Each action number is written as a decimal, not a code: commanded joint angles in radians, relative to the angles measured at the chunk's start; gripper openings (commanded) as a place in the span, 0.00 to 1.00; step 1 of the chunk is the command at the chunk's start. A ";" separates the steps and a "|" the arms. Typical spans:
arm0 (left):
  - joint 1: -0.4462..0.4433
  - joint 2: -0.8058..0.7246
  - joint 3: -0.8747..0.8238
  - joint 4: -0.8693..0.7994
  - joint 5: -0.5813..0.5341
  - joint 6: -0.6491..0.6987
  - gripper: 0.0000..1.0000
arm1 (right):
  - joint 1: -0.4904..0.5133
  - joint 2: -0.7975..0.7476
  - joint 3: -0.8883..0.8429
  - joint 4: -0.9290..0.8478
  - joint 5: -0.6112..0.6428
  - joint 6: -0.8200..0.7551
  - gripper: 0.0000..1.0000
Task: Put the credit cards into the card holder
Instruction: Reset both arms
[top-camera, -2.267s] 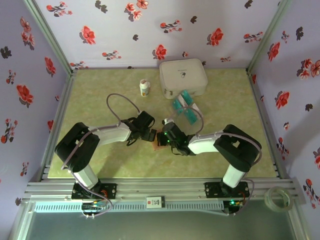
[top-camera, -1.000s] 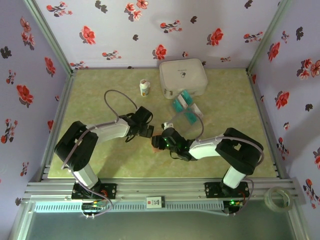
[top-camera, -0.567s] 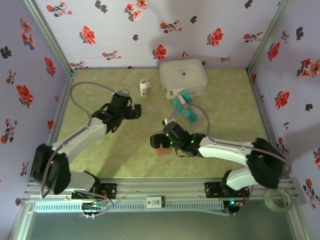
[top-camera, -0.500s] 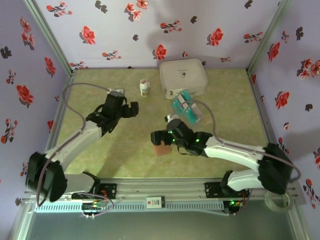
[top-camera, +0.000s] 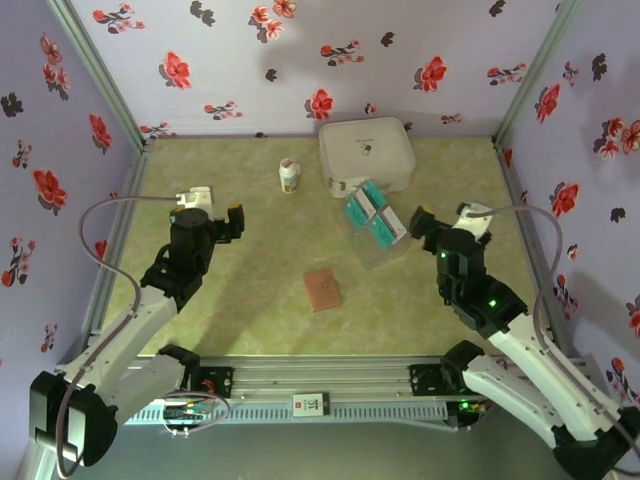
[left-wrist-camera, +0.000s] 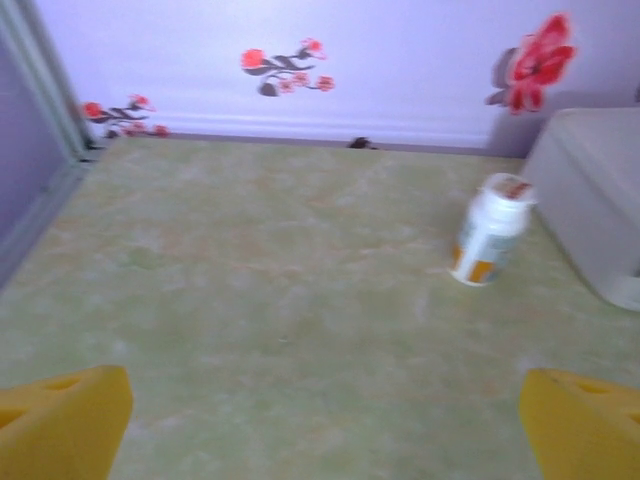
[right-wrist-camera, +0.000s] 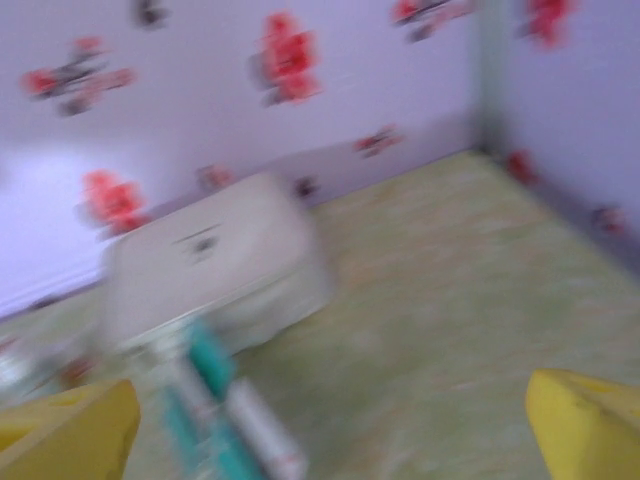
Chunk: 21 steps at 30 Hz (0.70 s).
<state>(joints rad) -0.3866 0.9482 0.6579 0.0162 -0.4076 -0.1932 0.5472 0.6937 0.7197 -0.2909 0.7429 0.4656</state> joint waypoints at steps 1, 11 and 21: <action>0.096 0.024 -0.028 0.140 -0.089 0.105 1.00 | -0.158 0.033 -0.040 0.113 0.101 -0.049 0.99; 0.310 0.183 -0.184 0.409 -0.061 0.126 1.00 | -0.423 0.387 -0.037 0.290 0.135 -0.112 0.99; 0.317 0.428 -0.244 0.670 0.076 0.216 1.00 | -0.492 0.654 -0.201 0.702 -0.033 -0.230 0.99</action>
<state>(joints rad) -0.0834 1.3514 0.3935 0.5591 -0.3832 -0.0101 0.0593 1.3163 0.5537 0.2108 0.7799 0.3107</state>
